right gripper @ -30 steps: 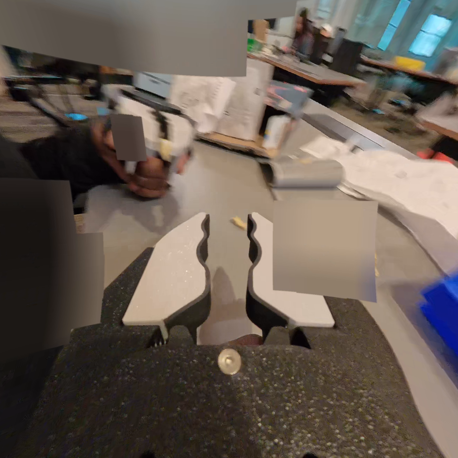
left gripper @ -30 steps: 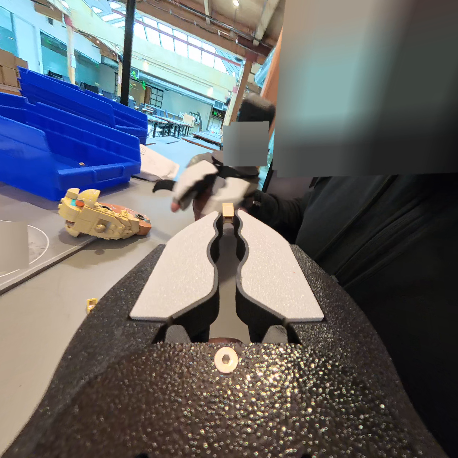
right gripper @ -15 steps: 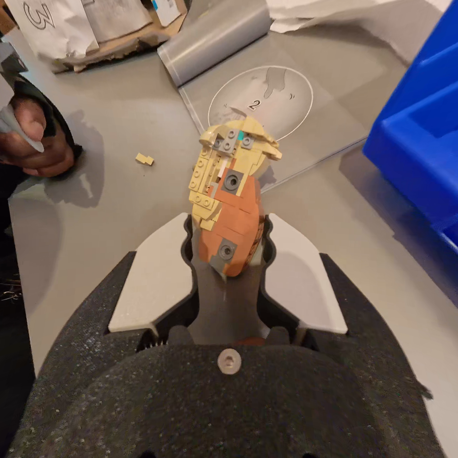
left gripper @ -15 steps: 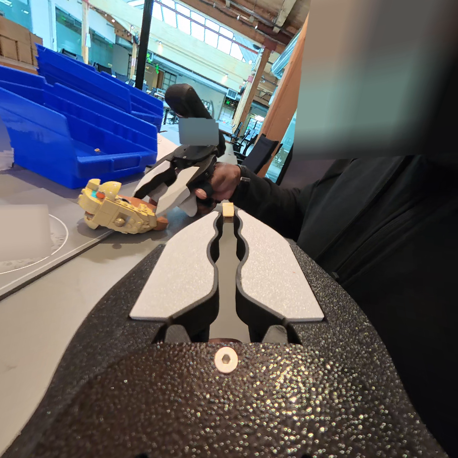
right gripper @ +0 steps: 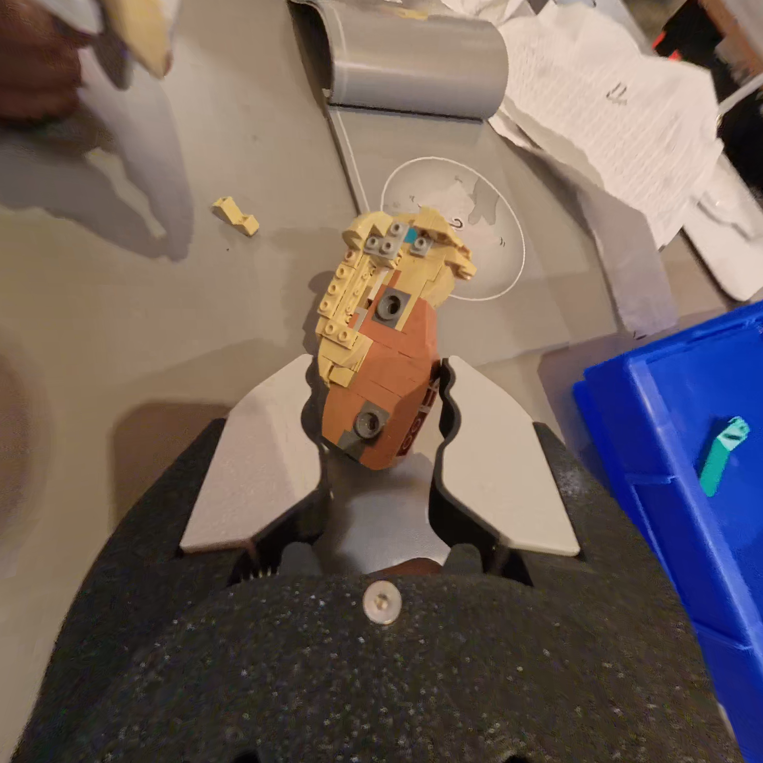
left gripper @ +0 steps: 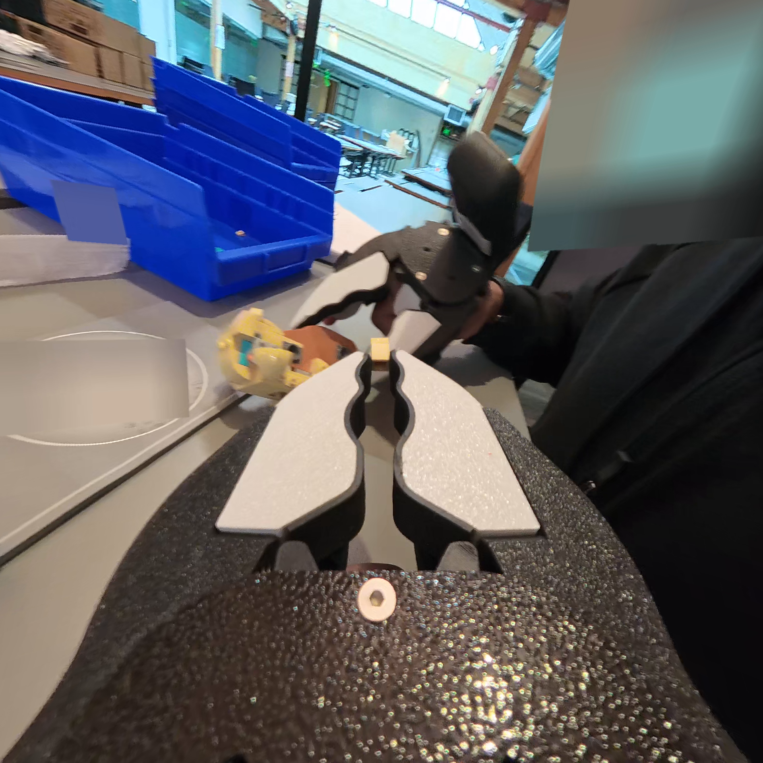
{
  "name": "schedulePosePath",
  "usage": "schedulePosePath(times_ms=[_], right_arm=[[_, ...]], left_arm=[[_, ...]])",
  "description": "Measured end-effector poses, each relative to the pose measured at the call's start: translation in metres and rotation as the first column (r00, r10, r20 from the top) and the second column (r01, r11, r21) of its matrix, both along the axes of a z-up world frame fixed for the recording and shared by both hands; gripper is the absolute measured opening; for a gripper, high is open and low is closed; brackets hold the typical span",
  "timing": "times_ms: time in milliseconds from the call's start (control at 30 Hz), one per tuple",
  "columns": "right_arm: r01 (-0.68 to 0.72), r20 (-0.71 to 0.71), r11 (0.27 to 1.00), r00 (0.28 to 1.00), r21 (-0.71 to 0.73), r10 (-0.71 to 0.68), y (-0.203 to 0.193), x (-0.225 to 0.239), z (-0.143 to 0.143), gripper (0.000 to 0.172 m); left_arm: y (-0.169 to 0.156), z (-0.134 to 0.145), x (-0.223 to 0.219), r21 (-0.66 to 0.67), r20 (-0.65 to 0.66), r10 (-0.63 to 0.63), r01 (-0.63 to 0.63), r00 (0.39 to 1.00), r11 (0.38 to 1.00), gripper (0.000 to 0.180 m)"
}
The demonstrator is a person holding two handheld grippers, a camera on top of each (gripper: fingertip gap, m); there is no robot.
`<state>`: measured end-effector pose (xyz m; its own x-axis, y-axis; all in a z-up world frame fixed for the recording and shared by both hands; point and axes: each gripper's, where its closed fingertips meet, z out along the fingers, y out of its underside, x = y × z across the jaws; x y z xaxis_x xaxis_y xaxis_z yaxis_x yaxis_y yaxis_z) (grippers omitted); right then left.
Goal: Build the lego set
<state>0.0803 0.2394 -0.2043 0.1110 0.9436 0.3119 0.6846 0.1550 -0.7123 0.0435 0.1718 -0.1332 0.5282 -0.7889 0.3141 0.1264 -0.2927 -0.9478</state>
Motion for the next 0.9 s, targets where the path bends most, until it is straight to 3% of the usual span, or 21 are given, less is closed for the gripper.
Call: schedulePosePath(times_ms=[500, 733, 900], right_arm=[[-0.105, 0.081, 0.930, 0.993, 0.353, 0.082, -0.019, -0.013, 0.005, 0.056], [-0.116, 0.020, 0.953, 0.993, 0.281, 0.115, -0.024, -0.014, 0.009, 0.055], [-0.101, -0.106, 0.989, 0.988, 0.113, 0.113, -0.023, -0.009, 0.023, 0.050]], left_arm=[[0.008, -0.002, -0.017, 0.036, -0.022, 0.100, -0.099, 0.995, 0.994, 0.007], [0.007, -0.003, -0.018, 0.033, -0.023, 0.096, -0.095, 0.995, 0.995, 0.007], [0.005, -0.002, -0.020, 0.019, -0.009, 0.095, -0.095, 0.995, 0.995, 0.008]])
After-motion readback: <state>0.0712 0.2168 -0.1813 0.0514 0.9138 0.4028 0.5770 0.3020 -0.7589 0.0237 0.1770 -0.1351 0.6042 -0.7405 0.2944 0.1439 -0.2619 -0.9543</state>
